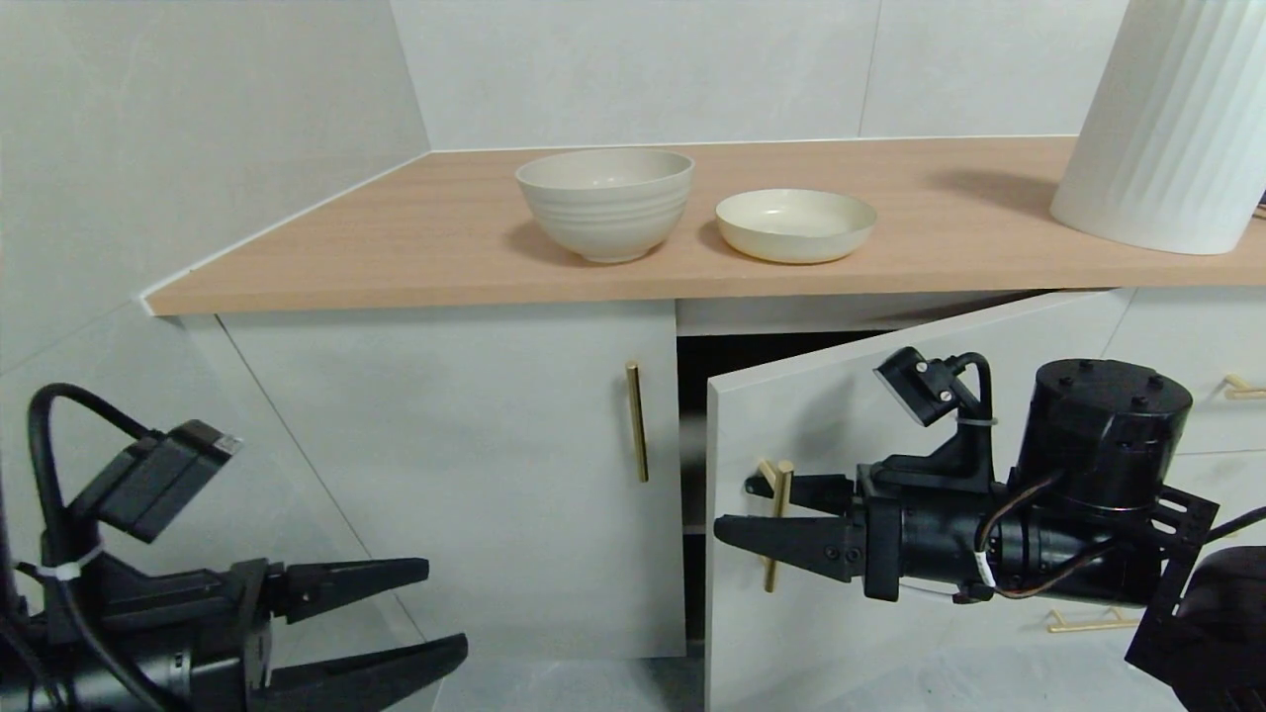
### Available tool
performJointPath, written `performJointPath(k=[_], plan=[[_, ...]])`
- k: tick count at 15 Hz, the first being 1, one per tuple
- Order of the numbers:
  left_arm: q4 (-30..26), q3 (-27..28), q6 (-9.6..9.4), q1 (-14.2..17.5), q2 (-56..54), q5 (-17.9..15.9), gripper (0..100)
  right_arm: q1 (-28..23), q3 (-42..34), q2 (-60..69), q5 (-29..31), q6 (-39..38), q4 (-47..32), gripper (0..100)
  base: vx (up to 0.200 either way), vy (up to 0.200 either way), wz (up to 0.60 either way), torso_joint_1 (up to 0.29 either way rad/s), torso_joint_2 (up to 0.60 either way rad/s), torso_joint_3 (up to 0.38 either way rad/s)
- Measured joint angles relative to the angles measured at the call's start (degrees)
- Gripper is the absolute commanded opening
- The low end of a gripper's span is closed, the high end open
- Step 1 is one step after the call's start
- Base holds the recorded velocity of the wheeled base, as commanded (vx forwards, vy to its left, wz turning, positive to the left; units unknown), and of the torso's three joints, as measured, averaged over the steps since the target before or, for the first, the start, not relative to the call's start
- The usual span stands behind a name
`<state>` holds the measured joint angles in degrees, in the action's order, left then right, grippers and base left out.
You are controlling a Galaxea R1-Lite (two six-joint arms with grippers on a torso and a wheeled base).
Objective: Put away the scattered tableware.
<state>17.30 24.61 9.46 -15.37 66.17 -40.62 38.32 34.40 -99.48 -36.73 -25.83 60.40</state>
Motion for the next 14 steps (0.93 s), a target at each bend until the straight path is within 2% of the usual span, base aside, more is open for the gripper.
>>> performJointPath(k=[2,3,6,7,9,10,14], plan=[[0.05,-0.50,0.17,-1.35,1.77,0.06,100,0.00,-0.06,-0.09,0.00,0.00,0.00,100,0.000,0.000,0.00,0.000,0.00,0.000],[0.02,-0.61,0.22,-1.66,2.27,0.09,0,0.02,-0.06,-0.13,0.00,0.02,0.02,100,0.000,0.000,0.00,0.000,0.00,0.000],[0.02,-0.33,0.80,-2.04,3.45,0.11,0,0.05,-0.10,-0.41,0.00,0.02,0.11,100,0.000,0.000,0.00,0.000,0.00,0.000],[0.00,0.30,1.82,-2.23,3.73,0.13,0,0.05,-0.10,-0.46,-0.02,0.02,0.11,100,0.000,0.000,0.00,0.000,0.00,0.000],[0.05,2.80,5.21,-3.15,4.19,0.09,0,0.13,-0.10,-0.61,-0.02,0.02,0.11,100,0.000,0.000,0.00,0.000,0.00,0.000],[0.10,3.55,6.00,-3.61,4.56,0.02,0,0.22,-0.10,-0.61,-0.02,0.09,0.09,100,0.000,0.000,0.00,0.000,0.00,0.000],[2.00,5.92,6.13,-5.63,9.30,-0.24,0,0.38,0.00,-0.44,0.02,0.16,-0.16,100,0.000,0.000,0.00,0.000,0.00,0.000]])
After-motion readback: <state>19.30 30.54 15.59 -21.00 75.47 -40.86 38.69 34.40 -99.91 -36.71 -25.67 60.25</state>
